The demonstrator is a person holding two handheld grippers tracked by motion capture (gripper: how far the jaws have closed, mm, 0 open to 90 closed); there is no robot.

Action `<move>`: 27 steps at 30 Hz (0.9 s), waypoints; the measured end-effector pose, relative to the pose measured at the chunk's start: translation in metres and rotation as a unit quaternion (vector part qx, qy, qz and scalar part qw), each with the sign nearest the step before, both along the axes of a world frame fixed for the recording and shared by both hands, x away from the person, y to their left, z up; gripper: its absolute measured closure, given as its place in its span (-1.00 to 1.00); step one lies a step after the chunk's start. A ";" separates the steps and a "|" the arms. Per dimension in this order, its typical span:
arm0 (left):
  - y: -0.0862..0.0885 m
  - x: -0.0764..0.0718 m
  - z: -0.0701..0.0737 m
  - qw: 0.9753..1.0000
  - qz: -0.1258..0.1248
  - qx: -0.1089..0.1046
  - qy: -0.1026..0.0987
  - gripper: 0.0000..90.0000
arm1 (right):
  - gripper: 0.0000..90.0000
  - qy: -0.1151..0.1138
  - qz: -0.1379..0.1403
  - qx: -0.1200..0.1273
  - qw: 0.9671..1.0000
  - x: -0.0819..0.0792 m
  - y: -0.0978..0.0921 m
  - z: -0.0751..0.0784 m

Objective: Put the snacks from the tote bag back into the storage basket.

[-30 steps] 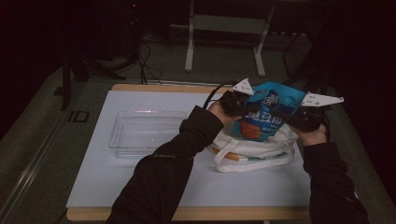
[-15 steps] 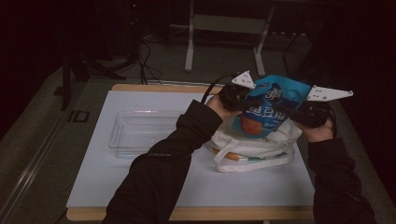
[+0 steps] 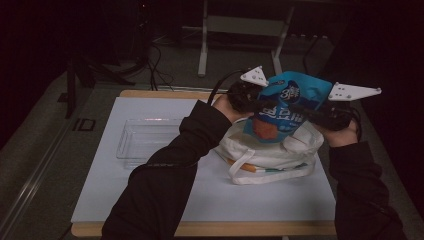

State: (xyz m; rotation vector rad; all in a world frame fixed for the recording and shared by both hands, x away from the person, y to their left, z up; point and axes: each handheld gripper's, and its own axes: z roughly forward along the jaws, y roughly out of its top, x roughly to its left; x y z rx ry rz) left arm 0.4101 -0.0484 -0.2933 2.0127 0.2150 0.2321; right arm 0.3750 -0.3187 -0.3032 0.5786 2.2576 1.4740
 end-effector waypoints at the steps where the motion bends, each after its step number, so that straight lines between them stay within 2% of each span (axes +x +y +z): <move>1: 0.002 -0.001 0.002 1.000 0.002 0.001 -0.003 1.00 | 0.96 -0.001 0.001 0.000 1.000 0.000 0.002 0.002; 15: 0.044 -0.008 0.018 1.000 0.024 0.000 -0.008 1.00 | 0.96 -0.013 0.030 -0.001 0.999 0.005 0.040 0.018; 17: 0.047 -0.009 0.018 1.000 0.027 -0.001 -0.009 1.00 | 0.96 -0.012 0.032 -0.001 0.999 0.006 0.044 0.019; 27: 0.087 -0.016 0.021 0.999 0.053 0.004 -0.009 1.00 | 0.96 -0.012 0.062 0.000 0.998 0.015 0.083 0.020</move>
